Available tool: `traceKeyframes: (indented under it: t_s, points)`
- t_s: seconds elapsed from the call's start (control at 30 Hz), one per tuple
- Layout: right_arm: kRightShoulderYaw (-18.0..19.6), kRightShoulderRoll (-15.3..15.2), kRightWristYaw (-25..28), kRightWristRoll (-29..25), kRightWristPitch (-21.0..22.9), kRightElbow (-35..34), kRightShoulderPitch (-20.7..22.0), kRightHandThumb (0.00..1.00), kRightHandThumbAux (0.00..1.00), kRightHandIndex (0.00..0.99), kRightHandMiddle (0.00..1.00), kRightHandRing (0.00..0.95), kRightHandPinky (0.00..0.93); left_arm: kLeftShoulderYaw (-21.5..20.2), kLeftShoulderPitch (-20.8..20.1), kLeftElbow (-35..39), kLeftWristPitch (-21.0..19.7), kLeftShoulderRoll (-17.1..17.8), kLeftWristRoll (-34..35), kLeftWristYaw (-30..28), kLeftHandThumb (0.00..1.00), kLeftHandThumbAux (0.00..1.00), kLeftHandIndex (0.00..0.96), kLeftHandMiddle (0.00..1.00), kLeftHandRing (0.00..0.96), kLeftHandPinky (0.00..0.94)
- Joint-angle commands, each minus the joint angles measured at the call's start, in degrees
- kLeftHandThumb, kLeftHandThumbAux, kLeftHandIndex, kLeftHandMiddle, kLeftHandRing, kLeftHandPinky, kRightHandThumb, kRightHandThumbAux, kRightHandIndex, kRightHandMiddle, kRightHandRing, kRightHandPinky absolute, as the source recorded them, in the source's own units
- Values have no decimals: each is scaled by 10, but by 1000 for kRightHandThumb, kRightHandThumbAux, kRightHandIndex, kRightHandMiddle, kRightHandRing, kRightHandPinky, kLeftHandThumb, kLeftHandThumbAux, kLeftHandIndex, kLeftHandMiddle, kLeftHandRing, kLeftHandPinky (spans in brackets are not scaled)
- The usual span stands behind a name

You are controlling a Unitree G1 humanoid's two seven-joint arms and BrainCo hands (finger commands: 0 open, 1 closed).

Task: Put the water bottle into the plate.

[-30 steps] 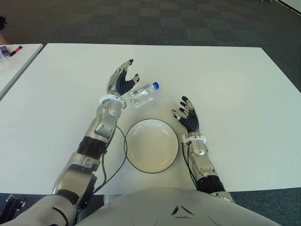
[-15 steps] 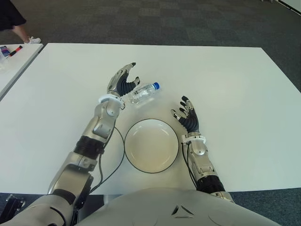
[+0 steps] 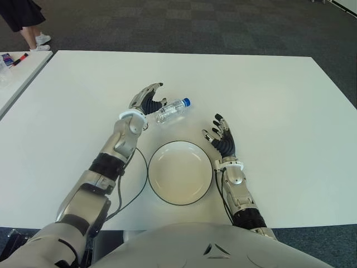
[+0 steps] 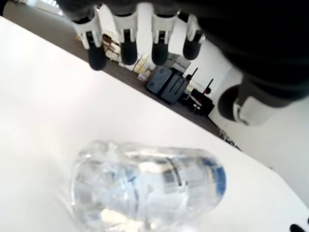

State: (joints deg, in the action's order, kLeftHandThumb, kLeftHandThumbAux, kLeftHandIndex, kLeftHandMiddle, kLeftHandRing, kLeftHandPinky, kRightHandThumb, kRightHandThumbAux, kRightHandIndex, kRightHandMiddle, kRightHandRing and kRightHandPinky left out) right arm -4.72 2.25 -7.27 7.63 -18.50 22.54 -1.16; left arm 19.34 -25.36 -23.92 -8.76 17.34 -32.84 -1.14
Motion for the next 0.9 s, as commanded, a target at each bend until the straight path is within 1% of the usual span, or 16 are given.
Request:
traceKeyframes:
  t_s: [0.03,0.27,0.57,0.9]
  points:
    - [-2,3,8,-3,27,17,-19,245,781,72,85,89,131,29,-34,-59,7,5,-22,-23,487,490,0,61,72,116]
    - [-4,3,9,-5,27,16,-22,260,771,66,86,91,134,53,-60,-105,18,6,-29,-36,434,492,0,56,61,103]
    - [-5,6,6,-3,20,20,-24,257,763,67,88,93,133,79,-89,-161,28,1,-39,-34,396,492,0,69,69,99]
    - [-5,11,6,-5,19,21,-25,257,765,65,86,91,134,89,-98,-185,34,-5,-42,-32,403,502,0,77,73,107]
